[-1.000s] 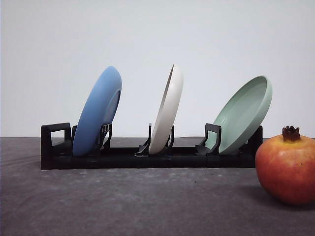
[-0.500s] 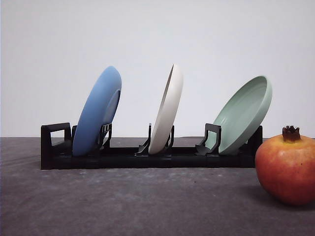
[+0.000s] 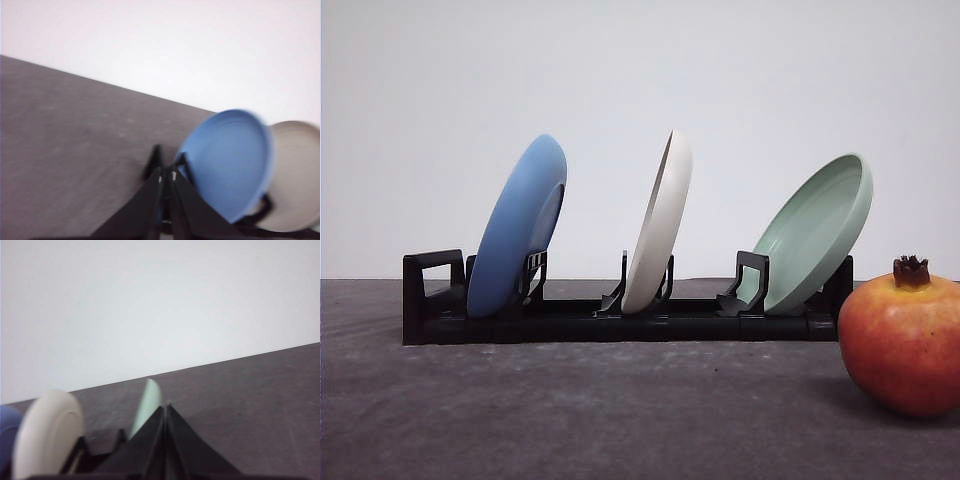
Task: Place pomegranate in white plate
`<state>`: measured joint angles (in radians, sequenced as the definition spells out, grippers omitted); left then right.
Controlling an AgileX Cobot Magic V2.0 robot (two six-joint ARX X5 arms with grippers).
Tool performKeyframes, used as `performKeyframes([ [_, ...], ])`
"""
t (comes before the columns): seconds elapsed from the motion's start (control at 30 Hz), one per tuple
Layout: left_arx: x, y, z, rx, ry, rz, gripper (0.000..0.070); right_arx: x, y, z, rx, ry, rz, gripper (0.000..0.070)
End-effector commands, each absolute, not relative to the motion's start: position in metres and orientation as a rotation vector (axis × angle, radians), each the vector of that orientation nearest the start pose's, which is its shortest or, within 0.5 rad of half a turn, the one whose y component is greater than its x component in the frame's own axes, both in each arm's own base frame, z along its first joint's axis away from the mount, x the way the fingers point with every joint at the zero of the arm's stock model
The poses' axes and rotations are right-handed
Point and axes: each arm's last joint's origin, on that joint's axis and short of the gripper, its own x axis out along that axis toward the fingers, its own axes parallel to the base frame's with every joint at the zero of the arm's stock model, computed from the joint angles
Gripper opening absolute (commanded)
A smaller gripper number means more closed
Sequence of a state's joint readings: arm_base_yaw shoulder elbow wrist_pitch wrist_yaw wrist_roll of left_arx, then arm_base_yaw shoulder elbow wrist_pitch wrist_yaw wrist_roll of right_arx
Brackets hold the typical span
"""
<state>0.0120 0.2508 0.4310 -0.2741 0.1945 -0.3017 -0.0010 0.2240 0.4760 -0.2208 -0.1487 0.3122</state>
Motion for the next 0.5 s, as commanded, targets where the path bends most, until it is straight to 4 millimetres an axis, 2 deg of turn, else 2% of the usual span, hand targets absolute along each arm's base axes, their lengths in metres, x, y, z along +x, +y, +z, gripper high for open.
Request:
performKeyframes([
  [0.0, 0.089, -0.006, 0.285, -0.316, 0.114, -0.232, 0.0003, 0.080, 0.005, 0.306, 0.307, -0.006, 0.183, 0.0000],
  [0.13, 0.092, -0.012, 0.320, -0.333, 0.200, -0.427, 0.0003, 0.081, 0.009, 0.337, 0.246, 0.090, 0.309, 0.0000],
  [0.23, 0.096, -0.017, 0.337, -0.333, 0.265, -0.610, 0.0003, 0.081, 0.012, 0.355, 0.185, 0.178, 0.432, 0.0000],
  [0.47, 0.103, -0.024, 0.352, -0.295, 0.349, -0.951, 0.0002, 0.075, 0.018, 0.375, 0.109, 0.221, 0.655, 0.0000],
])
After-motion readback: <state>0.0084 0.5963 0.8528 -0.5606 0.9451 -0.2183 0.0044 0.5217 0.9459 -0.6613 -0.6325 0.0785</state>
